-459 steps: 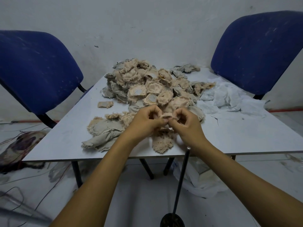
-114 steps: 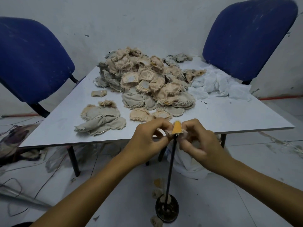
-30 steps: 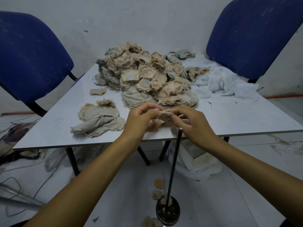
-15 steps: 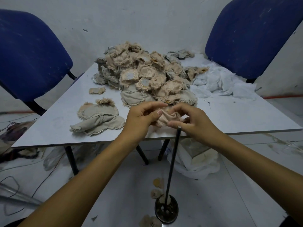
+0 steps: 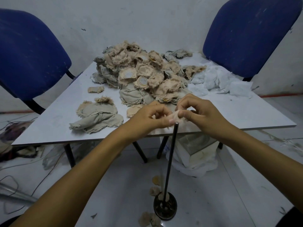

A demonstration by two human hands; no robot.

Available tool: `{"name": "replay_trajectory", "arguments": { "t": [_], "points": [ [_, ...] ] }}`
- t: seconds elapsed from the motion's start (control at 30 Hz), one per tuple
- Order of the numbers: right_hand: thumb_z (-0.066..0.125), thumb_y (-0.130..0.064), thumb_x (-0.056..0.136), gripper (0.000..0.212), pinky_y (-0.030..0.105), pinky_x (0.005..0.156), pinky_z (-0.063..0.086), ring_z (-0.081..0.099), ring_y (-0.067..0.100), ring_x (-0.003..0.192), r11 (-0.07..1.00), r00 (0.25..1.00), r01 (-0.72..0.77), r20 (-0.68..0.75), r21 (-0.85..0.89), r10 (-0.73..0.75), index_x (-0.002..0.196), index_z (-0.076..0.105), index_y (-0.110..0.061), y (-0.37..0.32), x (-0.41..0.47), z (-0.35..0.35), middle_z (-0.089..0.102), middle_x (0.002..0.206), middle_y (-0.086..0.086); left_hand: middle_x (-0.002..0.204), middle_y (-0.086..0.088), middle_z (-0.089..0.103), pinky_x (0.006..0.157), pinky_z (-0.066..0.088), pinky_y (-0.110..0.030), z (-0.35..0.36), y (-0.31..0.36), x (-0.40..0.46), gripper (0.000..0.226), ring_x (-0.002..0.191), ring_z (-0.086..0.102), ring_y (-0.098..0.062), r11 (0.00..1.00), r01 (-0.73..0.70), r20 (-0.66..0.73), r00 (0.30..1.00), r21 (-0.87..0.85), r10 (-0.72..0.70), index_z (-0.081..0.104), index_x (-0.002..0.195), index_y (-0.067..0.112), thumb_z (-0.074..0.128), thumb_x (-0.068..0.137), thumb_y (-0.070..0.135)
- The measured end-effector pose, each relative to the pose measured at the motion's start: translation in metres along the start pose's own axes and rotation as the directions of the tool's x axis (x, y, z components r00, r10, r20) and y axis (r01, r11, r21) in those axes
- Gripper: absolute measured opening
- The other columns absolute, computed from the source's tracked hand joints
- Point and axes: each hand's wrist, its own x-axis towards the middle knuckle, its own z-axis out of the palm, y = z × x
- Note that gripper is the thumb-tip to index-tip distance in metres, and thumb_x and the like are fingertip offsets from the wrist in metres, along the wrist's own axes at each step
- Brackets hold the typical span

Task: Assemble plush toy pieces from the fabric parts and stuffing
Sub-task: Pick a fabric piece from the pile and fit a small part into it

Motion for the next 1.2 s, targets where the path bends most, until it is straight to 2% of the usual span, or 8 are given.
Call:
{"name": "replay_trajectory", "arguments": {
  "t": [0.17,0.3,0.47,0.7,0.8,0.97,1.07,1.2],
  "points": [
    [0.064,-0.059,0.084,0.043,0.035,0.073,0.046,0.056,0.011,0.087,0.993,0.995,0.017,0.093,0.119,-0.028,0.084,0.065,-0.016,-0.016,-0.004,-0.001,0.057,0.092,-0.006,0.081,0.007,0.055,0.069,0.042,-0.024,-0.008,0.009,-0.005,0.015,0.077,0.053,-0.01,0.988,-0.112,-0.05,0.993,-0.11,0.107,0.062,0.072,0.024,0.072,0.074,0.034],
    [0.076,-0.038,0.08,0.031,0.056,0.079,0.049,0.06,0.02,0.097,0.996,0.993,0.09,0.08,-0.024,-0.088,0.09,0.066,-0.01,-0.018,-0.009,-0.012,0.058,0.102,-0.003,0.08,-0.003,0.052,0.061,0.042,-0.026,0.004,0.011,-0.006,0.02,0.069,0.05,-0.018,0.885,-0.34,-0.19,0.891,0.319,0.411,0.054,0.074,0.012,0.068,0.082,0.024],
    [0.078,-0.029,0.084,0.03,0.037,0.066,0.05,0.06,0.019,0.083,0.886,0.923,0.345,-0.057,-0.311,-0.38,0.083,0.064,-0.002,-0.015,-0.017,-0.004,0.061,0.093,0.006,0.081,-0.013,0.055,0.062,0.034,-0.019,0.016,0.006,-0.014,0.017,0.07,0.038,-0.01,0.654,-0.412,-0.202,0.729,0.635,0.655,0.057,0.074,-0.002,0.069,0.086,0.0],
    [0.076,-0.024,0.087,0.03,0.022,0.067,0.044,0.054,0.02,0.074,0.684,0.806,0.447,-0.072,-0.577,-0.587,0.079,0.067,0.004,-0.016,-0.025,0.004,0.063,0.082,0.016,0.082,-0.018,0.062,0.056,0.042,-0.034,0.018,0.004,-0.02,0.021,0.068,0.052,-0.026,0.486,-0.456,-0.125,0.621,0.745,0.774,0.062,0.073,-0.006,0.061,0.092,0.002],
    [0.073,-0.023,0.09,0.03,0.017,0.071,0.04,0.051,0.017,0.074,0.647,0.781,0.451,-0.079,-0.615,-0.619,0.078,0.068,0.004,-0.016,-0.025,0.006,0.063,0.08,0.015,0.081,-0.017,0.062,0.056,0.042,-0.037,0.018,0.004,-0.02,0.026,0.067,0.053,-0.029,0.463,-0.485,-0.089,0.613,0.741,0.785,0.062,0.073,-0.006,0.059,0.095,0.007],
    [0.073,-0.019,0.091,0.025,0.029,0.059,0.047,0.056,0.022,0.067,0.589,0.762,0.502,0.002,-0.634,-0.647,0.08,0.07,0.003,-0.007,-0.031,0.015,0.063,0.078,0.014,0.083,-0.017,0.063,0.056,0.041,-0.038,0.019,-0.004,-0.025,0.019,0.068,0.052,-0.029,0.436,-0.531,0.005,0.638,0.727,0.77,0.062,0.074,-0.004,0.063,0.09,0.007],
    [0.07,-0.019,0.093,0.017,0.036,0.052,0.049,0.058,0.025,0.063,0.609,0.767,0.507,-0.004,-0.61,-0.642,0.093,0.065,-0.002,-0.001,-0.036,0.023,0.063,0.077,0.015,0.084,-0.017,0.063,0.055,0.041,-0.037,0.025,-0.01,-0.028,0.019,0.069,0.053,-0.029,0.468,-0.525,-0.008,0.659,0.711,0.752,0.063,0.075,-0.004,0.06,0.089,0.008],
    [0.063,-0.014,0.096,0.012,0.029,0.051,0.044,0.053,0.022,0.062,0.643,0.788,0.523,0.03,-0.56,-0.615,0.102,0.053,-0.012,0.004,-0.045,0.031,0.059,0.075,0.013,0.079,-0.016,0.059,0.052,0.041,-0.039,0.03,-0.016,-0.033,0.009,0.069,0.053,-0.03,0.511,-0.514,-0.013,0.696,0.689,0.718,0.061,0.075,-0.004,0.062,0.081,0.003]
  ]
}}
